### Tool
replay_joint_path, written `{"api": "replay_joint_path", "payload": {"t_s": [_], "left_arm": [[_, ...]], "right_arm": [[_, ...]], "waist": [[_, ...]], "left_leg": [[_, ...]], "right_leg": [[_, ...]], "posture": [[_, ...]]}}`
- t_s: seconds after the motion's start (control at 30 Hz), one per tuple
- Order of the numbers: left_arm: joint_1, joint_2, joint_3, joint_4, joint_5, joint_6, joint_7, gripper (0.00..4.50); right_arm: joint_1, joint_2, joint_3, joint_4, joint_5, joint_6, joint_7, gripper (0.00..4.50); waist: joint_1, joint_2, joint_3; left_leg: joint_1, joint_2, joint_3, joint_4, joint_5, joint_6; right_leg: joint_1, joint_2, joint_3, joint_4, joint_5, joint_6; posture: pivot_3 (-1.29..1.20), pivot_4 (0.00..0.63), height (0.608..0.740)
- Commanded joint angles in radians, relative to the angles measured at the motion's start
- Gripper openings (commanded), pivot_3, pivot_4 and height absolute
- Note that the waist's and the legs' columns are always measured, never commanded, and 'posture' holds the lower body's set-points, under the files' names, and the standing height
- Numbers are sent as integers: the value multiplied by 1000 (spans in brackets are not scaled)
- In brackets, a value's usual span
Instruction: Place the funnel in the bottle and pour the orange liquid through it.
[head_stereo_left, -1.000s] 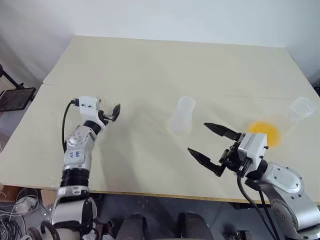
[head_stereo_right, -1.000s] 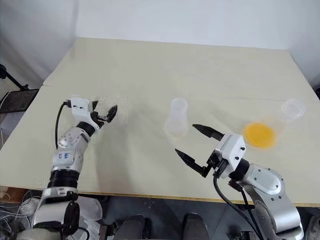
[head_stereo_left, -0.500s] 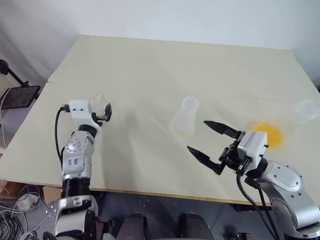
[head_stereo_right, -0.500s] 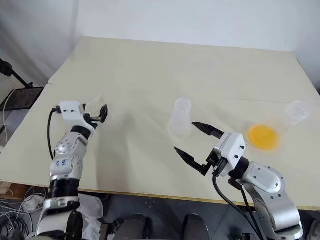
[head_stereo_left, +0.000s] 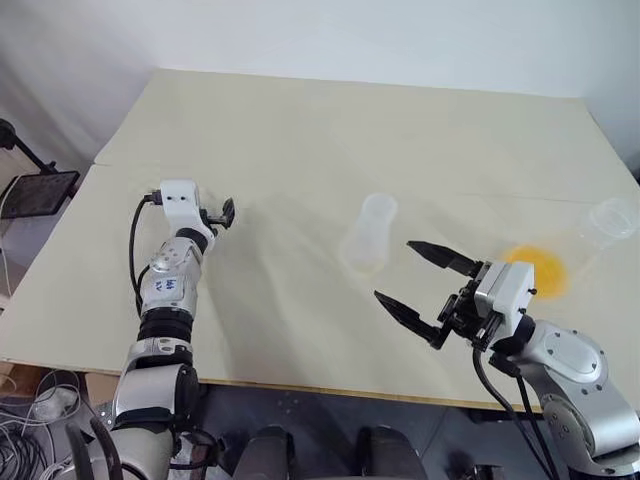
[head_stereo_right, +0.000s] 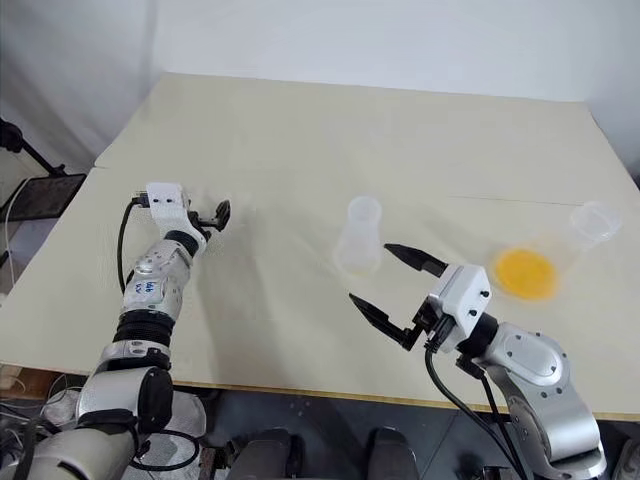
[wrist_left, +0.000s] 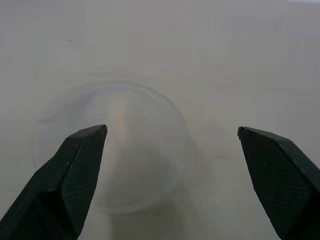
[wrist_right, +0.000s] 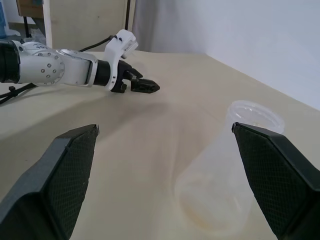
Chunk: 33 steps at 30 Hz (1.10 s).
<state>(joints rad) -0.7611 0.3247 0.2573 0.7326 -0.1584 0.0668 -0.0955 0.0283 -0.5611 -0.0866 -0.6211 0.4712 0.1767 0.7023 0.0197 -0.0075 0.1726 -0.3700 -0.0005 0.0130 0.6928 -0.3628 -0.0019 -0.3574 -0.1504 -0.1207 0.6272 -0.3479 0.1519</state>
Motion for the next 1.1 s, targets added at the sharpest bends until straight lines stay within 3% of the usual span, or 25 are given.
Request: {"api": "replay_joint_path", "payload": {"t_s": [0.03, 0.4, 0.43, 0.57, 0.8, 1.0, 1.1], "left_arm": [[-7, 28, 26, 9, -9, -22, 5, 3573], [-14, 57, 34, 39, -11, -57, -15, 187], [-14, 58, 35, 42, -14, -63, -19, 42], [8, 66, 63, -27, -85, -139, -162, 42], [-5, 176, -29, -203, -199, -163, -706, 42], [-238, 246, -181, -184, -184, -154, -1103, 42], [-381, 250, -282, -95, -94, -288, -1256, 42]], "right_arm": [[7, 6, -18, -36, 4, -14, -14, 4500], [7, 23, -7, -29, -14, -28, -20, 4500], [7, 25, -6, -29, -16, -28, -20, 4500], [22, 29, -13, -40, -26, -31, -27, 4500], [115, 13, -107, -83, -29, -51, -44, 4500], [249, 29, -245, -118, -43, -108, -59, 4500], [306, 69, -302, -139, -19, -122, -93, 4500]], "waist": [[0, 0, 0], [1, 0, 0], [1, 0, 0], [2, 0, 0], [1, 0, 0], [6, 0, 0], [4, 0, 0]], "left_leg": [[0, 0, 0, 0, 0, 0], [0, 0, 0, 0, 0, 0], [0, 0, 0, 0, 0, 0], [0, 0, 0, 1, 0, 0], [-1, 0, 0, 0, 0, 0], [-1, -1, 0, 1, 0, 0], [-1, -1, 1, 0, 0, 0]], "right_leg": [[0, 0, 0, 0, 0, 0], [0, 0, 0, 0, 0, 0], [0, 0, 0, 0, 0, 0], [0, 0, 0, 0, 0, 0], [0, 0, -1, 0, 0, 0], [0, 0, -1, 0, 0, 0], [0, 0, -1, 0, 0, 0]], "posture": [[0, 150, 740], [0, 150, 740], [0, 150, 740], [0, 150, 740], [0, 150, 740], [0, 150, 740], [0, 150, 740]]}}
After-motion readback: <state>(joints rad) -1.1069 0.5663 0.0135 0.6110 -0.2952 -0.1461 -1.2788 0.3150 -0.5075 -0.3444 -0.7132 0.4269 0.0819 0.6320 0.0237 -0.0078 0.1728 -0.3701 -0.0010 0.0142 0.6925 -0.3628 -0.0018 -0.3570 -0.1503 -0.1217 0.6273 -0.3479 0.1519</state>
